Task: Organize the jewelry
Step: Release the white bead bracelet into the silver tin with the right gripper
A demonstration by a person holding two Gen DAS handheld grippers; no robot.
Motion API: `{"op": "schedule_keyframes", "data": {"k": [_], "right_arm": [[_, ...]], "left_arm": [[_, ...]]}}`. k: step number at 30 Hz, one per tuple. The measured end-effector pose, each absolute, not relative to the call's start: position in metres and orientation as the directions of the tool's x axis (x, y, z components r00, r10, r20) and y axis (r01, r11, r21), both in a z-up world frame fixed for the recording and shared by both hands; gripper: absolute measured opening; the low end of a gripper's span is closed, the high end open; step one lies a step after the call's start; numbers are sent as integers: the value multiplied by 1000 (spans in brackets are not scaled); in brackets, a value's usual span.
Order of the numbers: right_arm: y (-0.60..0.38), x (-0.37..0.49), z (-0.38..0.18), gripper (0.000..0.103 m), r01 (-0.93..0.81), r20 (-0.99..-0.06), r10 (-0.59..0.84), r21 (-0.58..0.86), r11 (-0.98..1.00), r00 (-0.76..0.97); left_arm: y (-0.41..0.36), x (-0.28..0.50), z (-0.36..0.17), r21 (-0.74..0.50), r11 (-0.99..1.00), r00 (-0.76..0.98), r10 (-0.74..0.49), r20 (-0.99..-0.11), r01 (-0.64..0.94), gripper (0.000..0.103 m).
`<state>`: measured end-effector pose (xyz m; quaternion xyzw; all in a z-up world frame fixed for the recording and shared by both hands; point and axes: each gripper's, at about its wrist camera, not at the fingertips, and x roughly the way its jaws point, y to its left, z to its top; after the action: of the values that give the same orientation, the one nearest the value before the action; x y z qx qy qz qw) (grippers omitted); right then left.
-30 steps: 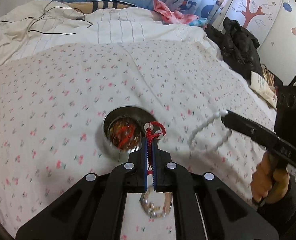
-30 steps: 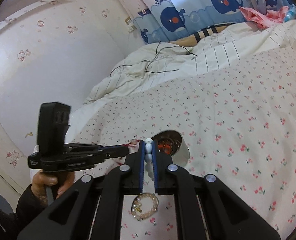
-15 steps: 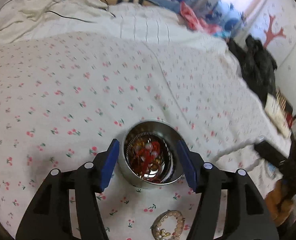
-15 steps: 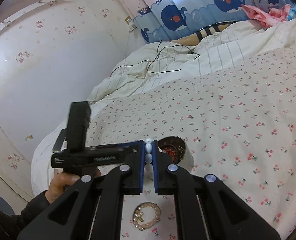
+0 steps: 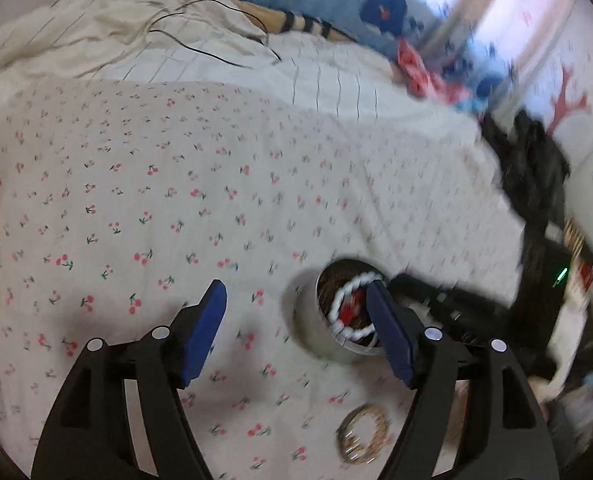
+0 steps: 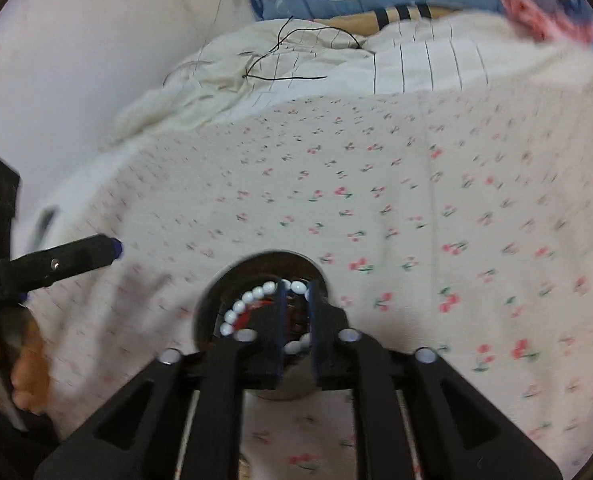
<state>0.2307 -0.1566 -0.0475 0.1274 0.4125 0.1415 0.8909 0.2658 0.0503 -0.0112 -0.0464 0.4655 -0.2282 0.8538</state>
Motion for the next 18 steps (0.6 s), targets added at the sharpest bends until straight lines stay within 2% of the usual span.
{"op": "schedule_keyframes", "data": {"k": [1,6,11,14,18], "right_arm": [[-156,227,-45,49,-150,-695,340,322,935,634],[-160,195,-26,50,-155,-673,281,242,958,684],[-151,143,-39,50,-209,-731,281,191,959,621],[-142,125,-56,47,-252,-758,323,214,944,566],[-112,112,-62,27,-331,-759,327,155,931,563]], "left_arm": [[48,261,-13,-267,893,456,-419,-785,362,72],[31,220,-39,-163,863,374,-368,-852,478,74],[16,183,-54,-59,814,359,-319,-877,578,74],[26,189,-53,-78,838,365,-316,-876,539,74],[54,209,-59,-141,901,363,-303,-881,409,74]]}}
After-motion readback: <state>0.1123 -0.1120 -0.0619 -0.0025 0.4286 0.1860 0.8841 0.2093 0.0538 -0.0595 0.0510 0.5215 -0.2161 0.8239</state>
